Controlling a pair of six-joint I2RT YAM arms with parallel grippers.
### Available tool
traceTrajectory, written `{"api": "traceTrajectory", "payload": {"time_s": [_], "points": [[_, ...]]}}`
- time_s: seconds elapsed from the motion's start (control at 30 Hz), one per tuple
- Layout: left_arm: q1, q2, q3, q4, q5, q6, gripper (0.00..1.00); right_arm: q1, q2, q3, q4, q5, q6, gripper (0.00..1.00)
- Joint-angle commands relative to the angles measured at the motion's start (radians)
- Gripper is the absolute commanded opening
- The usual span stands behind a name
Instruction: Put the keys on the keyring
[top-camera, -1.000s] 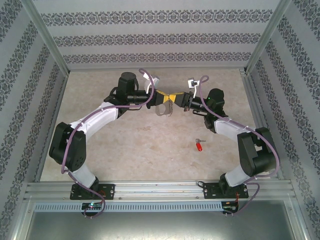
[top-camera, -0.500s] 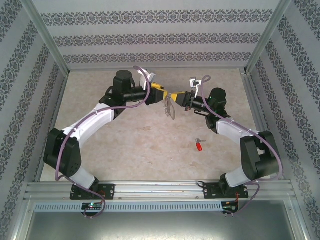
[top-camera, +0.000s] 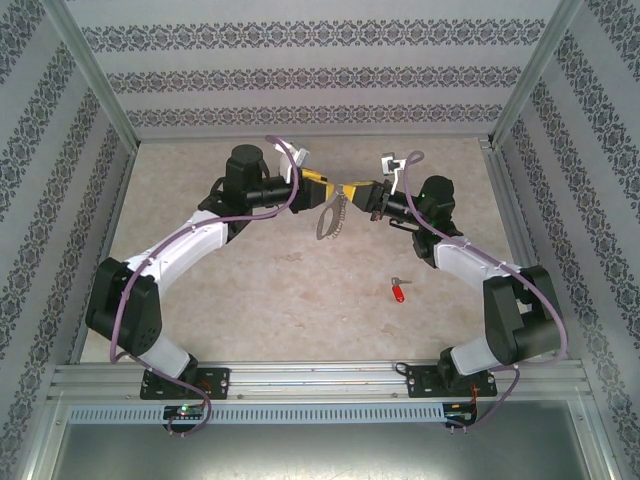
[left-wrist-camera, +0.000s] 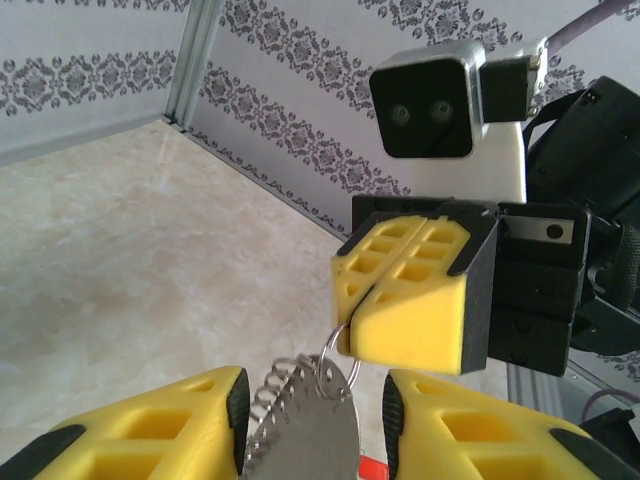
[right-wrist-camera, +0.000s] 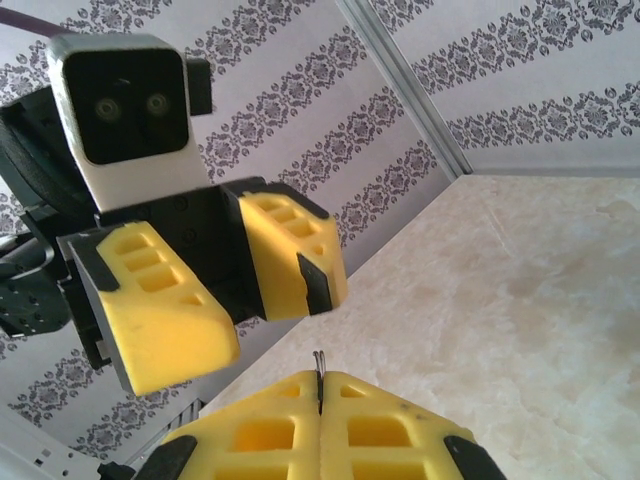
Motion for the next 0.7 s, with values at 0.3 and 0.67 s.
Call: {"api": "traceTrajectory", "payload": {"time_s": [0.3, 0.67], "points": [[-0.011, 0.042, -0.043, 0.258, 0.084, -0.184, 0.35, -0.003, -0.038, 0.019, 0.056, 0.017, -0.005, 0.0], [-0.01, 0.065, -0.06, 0.312, 0.092, -0.228, 0.33, 0.0, -0.032, 0.023, 0.064, 0.027, 0.001, 0.0]]}}
